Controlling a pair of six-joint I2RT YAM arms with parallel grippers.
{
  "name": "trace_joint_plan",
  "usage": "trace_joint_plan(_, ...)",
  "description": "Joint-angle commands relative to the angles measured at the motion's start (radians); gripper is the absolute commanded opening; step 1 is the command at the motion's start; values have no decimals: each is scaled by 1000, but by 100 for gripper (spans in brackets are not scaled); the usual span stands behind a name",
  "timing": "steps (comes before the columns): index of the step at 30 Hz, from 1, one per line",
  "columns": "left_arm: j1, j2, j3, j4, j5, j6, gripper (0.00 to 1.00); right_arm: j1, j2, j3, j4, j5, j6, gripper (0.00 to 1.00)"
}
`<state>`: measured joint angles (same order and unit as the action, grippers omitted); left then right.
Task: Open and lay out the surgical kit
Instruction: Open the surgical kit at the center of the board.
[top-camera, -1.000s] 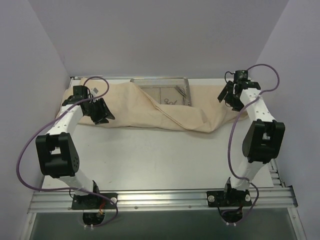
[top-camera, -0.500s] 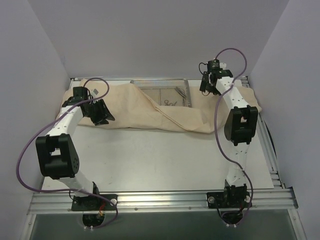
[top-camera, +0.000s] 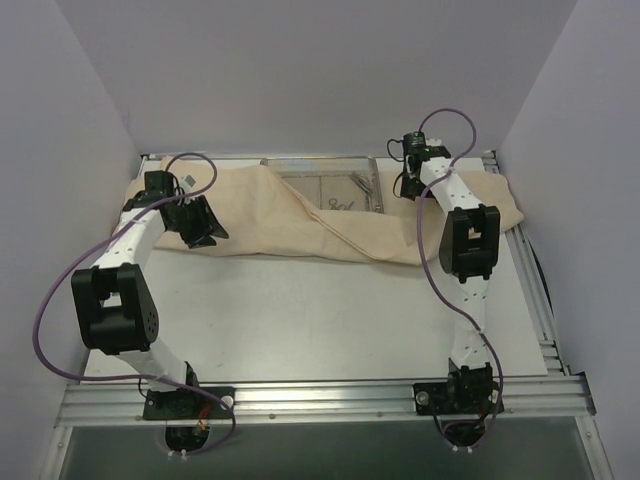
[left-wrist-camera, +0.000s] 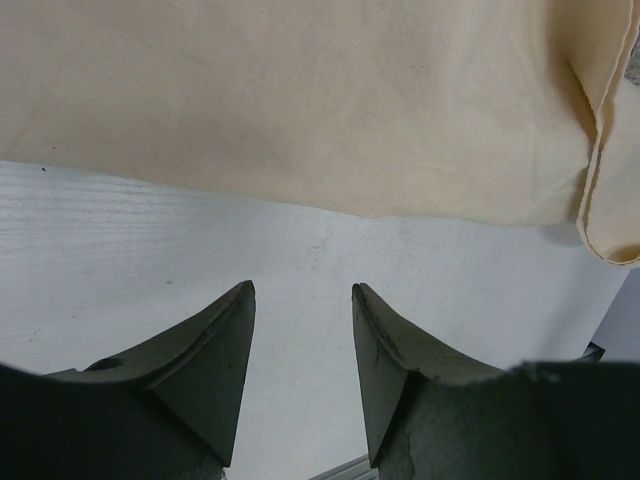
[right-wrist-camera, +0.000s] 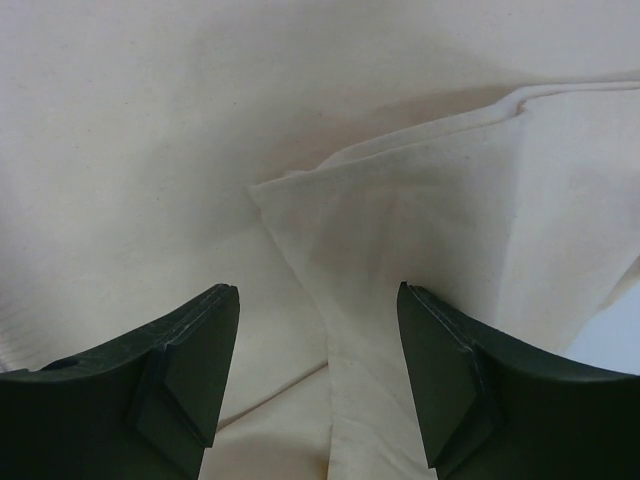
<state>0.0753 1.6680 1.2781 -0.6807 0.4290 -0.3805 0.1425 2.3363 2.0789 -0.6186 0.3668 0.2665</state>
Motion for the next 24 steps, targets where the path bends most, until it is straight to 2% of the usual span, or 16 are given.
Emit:
trace_joint_plan(1, 9, 1, 52, 0, 28, 23, 53, -9, 18, 18, -47, 38, 2, 64)
trace_joint_plan(10, 26, 7, 52, -5, 40, 31, 53, -20, 103, 76, -44, 52, -1, 63)
trace_joint_plan(20, 38, 7, 41, -3, 57, 32, 53, -93, 124, 23, -17, 12, 34, 47)
trace_joint_plan(21, 38, 6, 40, -3, 57, 32, 53, -96, 127, 18, -17, 11, 34, 44)
trace_joint_plan(22, 40, 6, 40, -2, 59, 32, 53, -101, 127, 18, -18, -2, 36, 33)
trace_joint_plan(24, 40, 6, 41, -2, 60, 32, 53, -101, 123, 15, -17, -8, 36, 24)
